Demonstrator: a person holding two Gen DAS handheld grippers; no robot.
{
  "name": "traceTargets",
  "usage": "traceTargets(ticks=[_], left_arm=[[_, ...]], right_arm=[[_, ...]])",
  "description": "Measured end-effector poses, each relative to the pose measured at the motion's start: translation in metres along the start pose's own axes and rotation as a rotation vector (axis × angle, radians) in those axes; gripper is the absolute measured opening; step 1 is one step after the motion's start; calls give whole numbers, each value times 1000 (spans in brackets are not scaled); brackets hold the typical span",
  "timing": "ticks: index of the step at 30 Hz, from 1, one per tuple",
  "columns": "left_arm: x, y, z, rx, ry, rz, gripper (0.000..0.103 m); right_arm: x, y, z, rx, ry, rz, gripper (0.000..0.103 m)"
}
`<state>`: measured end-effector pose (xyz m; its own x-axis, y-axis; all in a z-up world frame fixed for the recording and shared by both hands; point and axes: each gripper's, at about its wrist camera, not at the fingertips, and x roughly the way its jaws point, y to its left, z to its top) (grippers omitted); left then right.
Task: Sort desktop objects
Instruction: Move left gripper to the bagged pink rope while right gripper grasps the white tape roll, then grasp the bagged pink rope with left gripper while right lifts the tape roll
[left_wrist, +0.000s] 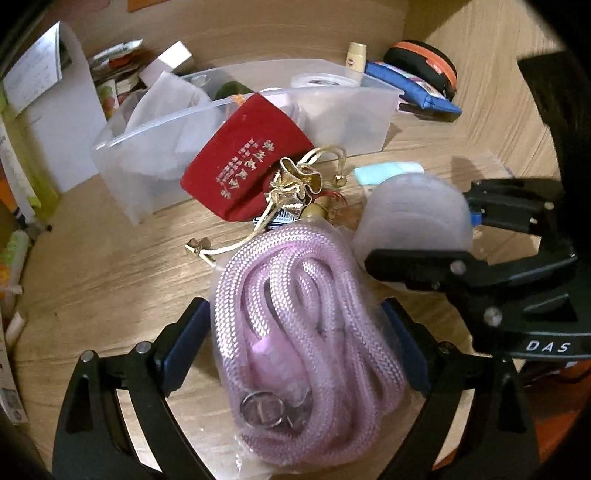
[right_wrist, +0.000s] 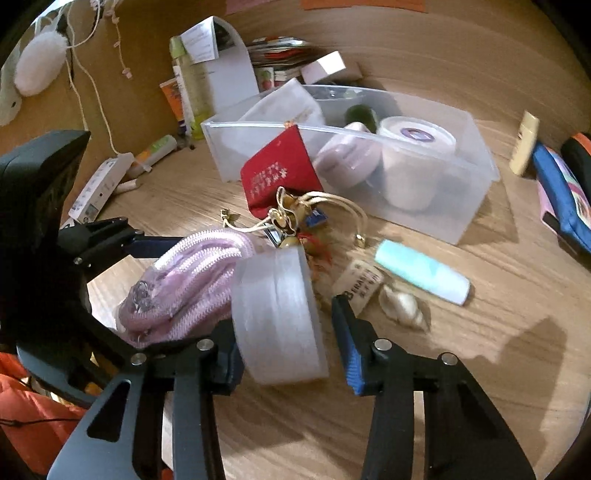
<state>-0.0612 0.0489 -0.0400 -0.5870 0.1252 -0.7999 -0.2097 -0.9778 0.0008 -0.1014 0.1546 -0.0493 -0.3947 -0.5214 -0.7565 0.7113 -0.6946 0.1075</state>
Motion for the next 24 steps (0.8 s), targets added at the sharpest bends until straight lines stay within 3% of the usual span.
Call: traceTargets(ticks=[3,7,14,24], left_arm=[[-1,-1,-1,-4,-29,0,87],[-4,-2,-1,-4,-54,0,68],[-9,6,0,-29,-64,-29,64],[-43,33,7,-124,-174,-26,64]], right_arm=[[-2,0,-1,-14,-6,6,27],[-12,-7,-6,10,-29,15,27],[-34,-25,-7,77,-73,-14,27],[-53,-34,0,105,-124,-40,27]])
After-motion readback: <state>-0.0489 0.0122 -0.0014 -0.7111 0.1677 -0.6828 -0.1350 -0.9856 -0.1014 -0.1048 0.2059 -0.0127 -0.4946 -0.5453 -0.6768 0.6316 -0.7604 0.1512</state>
